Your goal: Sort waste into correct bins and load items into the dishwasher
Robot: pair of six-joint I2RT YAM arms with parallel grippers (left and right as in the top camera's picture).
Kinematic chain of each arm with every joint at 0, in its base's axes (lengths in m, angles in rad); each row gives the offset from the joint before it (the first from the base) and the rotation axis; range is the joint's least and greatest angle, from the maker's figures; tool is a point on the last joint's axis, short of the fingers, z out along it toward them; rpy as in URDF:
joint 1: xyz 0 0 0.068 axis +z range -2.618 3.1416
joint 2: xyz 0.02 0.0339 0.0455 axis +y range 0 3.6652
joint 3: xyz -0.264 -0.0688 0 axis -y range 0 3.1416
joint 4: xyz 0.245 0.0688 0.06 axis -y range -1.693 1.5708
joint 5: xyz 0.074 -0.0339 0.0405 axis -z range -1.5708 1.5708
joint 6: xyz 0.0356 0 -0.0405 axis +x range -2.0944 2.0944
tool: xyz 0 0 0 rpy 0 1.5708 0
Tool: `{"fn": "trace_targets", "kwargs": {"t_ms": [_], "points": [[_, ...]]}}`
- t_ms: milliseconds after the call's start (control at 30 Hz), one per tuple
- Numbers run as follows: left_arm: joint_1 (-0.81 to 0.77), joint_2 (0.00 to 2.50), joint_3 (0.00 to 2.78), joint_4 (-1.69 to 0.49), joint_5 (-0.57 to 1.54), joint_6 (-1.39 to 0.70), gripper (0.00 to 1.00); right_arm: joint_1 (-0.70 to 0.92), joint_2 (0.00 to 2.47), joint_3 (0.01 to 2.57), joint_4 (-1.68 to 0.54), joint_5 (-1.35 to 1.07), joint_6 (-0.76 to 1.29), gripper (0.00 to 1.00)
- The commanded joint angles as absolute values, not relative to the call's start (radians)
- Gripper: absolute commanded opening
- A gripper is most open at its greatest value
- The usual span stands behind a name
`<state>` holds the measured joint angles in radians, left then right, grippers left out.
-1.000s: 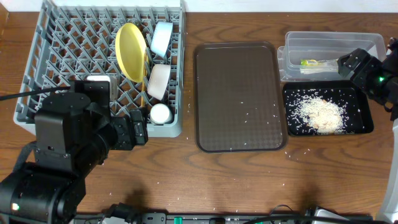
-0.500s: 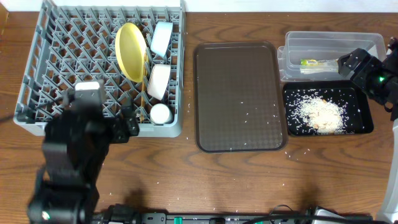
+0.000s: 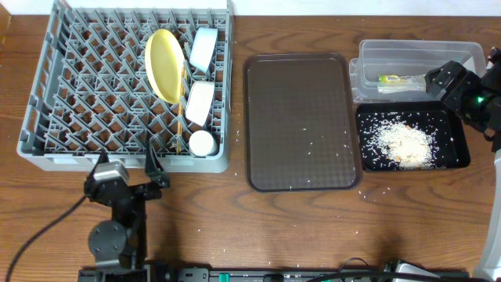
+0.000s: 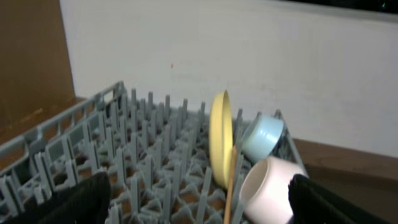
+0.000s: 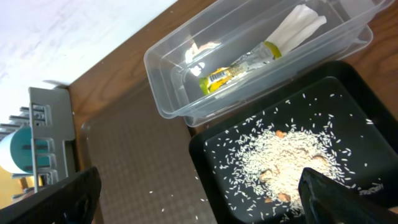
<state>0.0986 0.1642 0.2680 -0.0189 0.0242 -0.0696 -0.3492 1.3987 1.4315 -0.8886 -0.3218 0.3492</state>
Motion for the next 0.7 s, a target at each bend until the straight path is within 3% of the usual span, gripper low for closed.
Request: {"fn": "trace_targets", "kwargs": {"t_ms": [0,367,667], "points": [[0.109,0.062,0.179,0.025,0.041,-0.025,0.93,-0.350,1.401,1.444,-0.887,-0.322,0.355,0.99],[0.108,0.001,0.016,0.088,0.036,0.053,0.93,-0.350,1.401,1.444,-0.887,-0.322,0.355,0.99],[0.108,0.001,0.004,-0.064,0.033,0.056,0.93,-0.350,1.401,1.444,-0.887,-0.322,0.355,0.99]]}}
